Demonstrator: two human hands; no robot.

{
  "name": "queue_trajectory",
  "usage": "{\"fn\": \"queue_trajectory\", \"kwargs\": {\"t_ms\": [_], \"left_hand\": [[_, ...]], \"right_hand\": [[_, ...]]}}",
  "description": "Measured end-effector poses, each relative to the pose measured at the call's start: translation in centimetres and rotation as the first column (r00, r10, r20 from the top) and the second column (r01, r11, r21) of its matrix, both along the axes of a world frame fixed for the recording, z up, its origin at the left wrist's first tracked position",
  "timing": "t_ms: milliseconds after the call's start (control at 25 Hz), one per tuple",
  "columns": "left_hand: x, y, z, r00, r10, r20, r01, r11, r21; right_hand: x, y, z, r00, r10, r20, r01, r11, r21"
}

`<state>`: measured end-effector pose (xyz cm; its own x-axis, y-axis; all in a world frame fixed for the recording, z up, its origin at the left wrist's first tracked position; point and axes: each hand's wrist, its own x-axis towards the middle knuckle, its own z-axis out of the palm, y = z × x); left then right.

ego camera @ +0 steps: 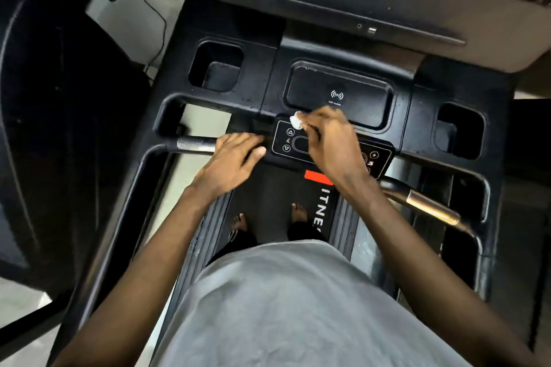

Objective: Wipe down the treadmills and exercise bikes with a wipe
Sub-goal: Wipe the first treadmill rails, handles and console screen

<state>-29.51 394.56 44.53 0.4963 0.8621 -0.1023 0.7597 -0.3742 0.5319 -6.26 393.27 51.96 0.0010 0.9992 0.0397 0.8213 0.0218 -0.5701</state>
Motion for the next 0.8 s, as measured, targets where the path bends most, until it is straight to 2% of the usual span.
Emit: {"fn": "queue_trajectory", "kwargs": {"t_ms": [160,280,440,520,680,800], "left_hand": [[-2.1,1.2,-0.1,0.996,-0.084,0.013,0.085,0.993,-0.078],[-5.4,2.3,-0.6,0.996,-0.086,-0.002,0.085,0.99,-0.111],[-7.0,2.4,-0.9,0.993,-0.096,0.072,0.102,0.991,-0.09],[-6.9,2.2,-0.9,0.99,-0.084,0.111,0.091,0.994,-0.064],[-7.0,1.9,-1.4,0.989,-0.073,0.131,0.075,0.997,-0.006],[-6.8,2.0,-1.4,0.986,-0.079,0.145,0.083,0.996,-0.02]], "right_hand": [[-2.3,0.9,-0.3,0.998,0.052,0.042,-0.052,0.999,-0.011],[-3.9,1.2,-0.8,0.999,0.048,0.019,-0.049,0.996,0.074],[-5.4,0.6,-1.3,0.971,0.127,0.204,-0.158,0.977,0.143],[-5.3,-0.3,-1.0,0.961,0.138,0.242,-0.179,0.971,0.157],[-6.3,-4.0,-1.9,0.959,0.134,0.251,-0.156,0.985,0.072],[-7.1,-6.0,-3.4,0.973,0.1,0.207,-0.12,0.989,0.086]]}}
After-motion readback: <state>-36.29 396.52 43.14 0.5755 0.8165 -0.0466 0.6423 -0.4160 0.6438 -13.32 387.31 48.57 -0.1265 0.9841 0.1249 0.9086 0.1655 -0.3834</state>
